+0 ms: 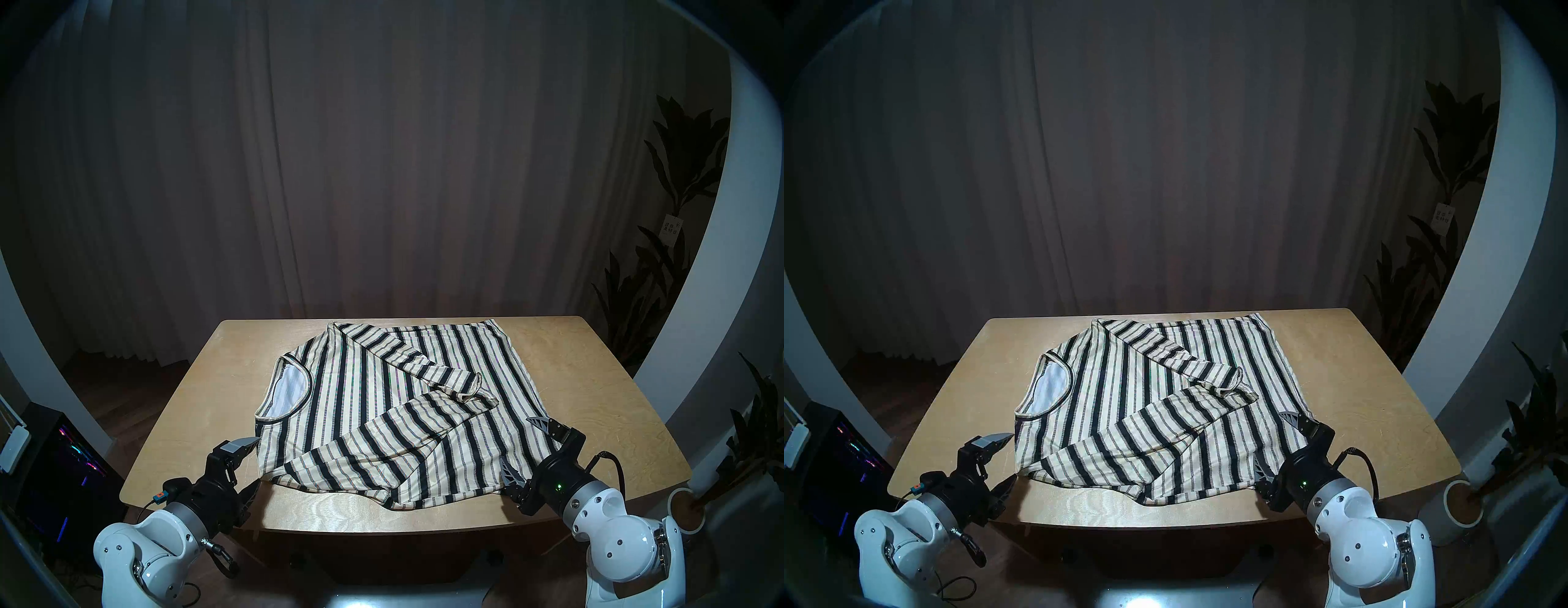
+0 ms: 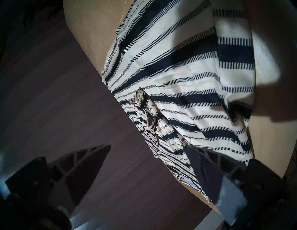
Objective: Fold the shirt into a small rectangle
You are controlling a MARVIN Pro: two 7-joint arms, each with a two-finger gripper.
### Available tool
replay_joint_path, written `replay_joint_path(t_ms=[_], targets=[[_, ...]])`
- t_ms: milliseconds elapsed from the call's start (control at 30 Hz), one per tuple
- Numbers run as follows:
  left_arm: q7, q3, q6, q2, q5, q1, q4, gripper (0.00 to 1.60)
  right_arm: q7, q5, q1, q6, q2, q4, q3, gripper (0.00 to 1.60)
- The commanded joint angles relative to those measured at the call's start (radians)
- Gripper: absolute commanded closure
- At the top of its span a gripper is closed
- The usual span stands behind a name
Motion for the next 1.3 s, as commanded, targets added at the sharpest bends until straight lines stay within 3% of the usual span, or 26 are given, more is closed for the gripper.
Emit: replay_joint_path(t_ms=[0, 400, 467, 500, 767, 1000, 1267], targets=[[0.036, -0.034, 0.077, 0.087, -0.091, -0.036, 0.034, 0.0, 0.032, -0.013, -0.042, 0.001, -0.03, -0.029, -0.026, 0.0], [0.111, -0.029, 0.134, 0.159, -0.226, -0.119, 0.16, 0.0, 0.114, -0.112, -0.023, -0.007, -0.013, 0.009, -0.017, 0.0], [0.128, -0.025, 0.134, 0.165, -0.239, -0.121, 0.168, 0.0, 0.132, -0.141, -0.019, 0.004, 0.001, 0.017, -0.016, 0.0], [0.134, -0.024, 0.134, 0.165, -0.245, -0.117, 0.172, 0.0, 0.154, -0.202, -0.019, 0.014, 0.024, 0.024, -0.022, 0.0], [0.186, -0.041, 0.125, 0.154, -0.302, -0.072, 0.154, 0.0, 0.243, -0.332, -0.051, 0.053, 0.051, 0.043, -0.055, 0.0], [0.243, -0.056, 0.099, 0.139, -0.357, -0.027, 0.122, 0.0, 0.246, -0.322, -0.081, 0.067, 0.049, 0.046, -0.05, 0.0], [0.277, -0.044, 0.088, 0.124, -0.409, -0.01, 0.102, 0.0, 0.19, -0.258, -0.145, 0.094, 0.056, -0.034, -0.018, 0.0]])
